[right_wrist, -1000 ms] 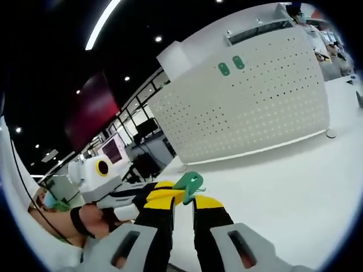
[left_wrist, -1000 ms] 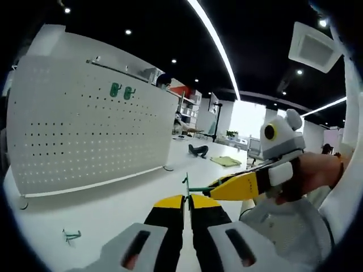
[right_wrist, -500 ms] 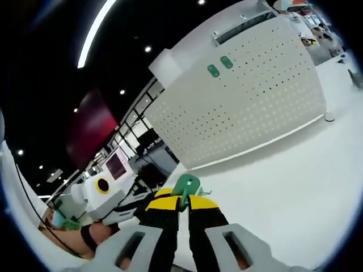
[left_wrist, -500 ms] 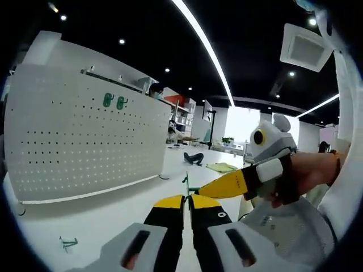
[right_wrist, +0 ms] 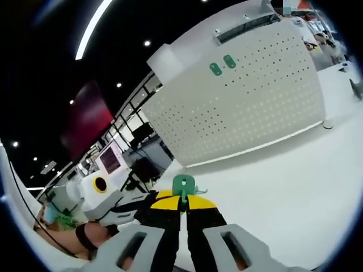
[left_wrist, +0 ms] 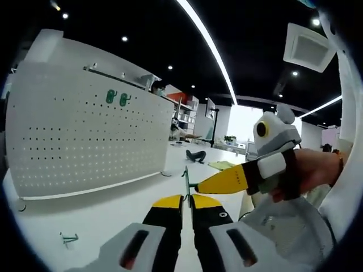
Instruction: Insert the hook assembly into the mounting plate slot until the hook locks in place.
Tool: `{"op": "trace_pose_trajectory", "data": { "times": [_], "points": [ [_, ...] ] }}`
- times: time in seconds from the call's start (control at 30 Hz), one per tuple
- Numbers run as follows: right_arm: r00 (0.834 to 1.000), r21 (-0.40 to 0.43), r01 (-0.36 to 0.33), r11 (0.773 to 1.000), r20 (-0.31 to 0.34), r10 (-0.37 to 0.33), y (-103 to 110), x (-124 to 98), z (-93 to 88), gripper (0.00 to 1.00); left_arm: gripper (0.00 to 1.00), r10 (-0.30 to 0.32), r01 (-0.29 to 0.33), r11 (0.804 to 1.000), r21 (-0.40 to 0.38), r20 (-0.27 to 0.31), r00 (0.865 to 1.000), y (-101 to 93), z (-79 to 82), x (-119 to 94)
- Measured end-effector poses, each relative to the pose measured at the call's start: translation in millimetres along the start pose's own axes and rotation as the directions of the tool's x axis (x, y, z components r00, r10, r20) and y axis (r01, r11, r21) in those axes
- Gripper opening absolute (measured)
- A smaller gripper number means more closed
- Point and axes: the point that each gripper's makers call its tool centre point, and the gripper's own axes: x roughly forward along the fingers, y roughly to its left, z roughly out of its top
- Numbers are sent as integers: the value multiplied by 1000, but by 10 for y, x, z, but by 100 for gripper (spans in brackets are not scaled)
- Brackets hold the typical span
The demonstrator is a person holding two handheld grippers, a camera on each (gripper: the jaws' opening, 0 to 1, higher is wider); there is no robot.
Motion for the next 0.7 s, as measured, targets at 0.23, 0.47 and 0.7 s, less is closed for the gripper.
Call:
{"op": "trace_pose_trajectory", "data": {
  "times": [0.23,0.47,0.7],
  "points": [
    [1000,-50,21,999,-14,-22,-39,-2,-17,1,14,25,-24,999,-31,18,1000,71,9,-72],
    [999,-92,46,995,2,-46,-73,20,84,1,15,49,-48,999,-25,19,999,79,-7,-149],
    [998,-125,67,990,28,-64,-121,1,209,1,16,62,-62,998,13,-6,998,51,-42,-250]
  ]
}}
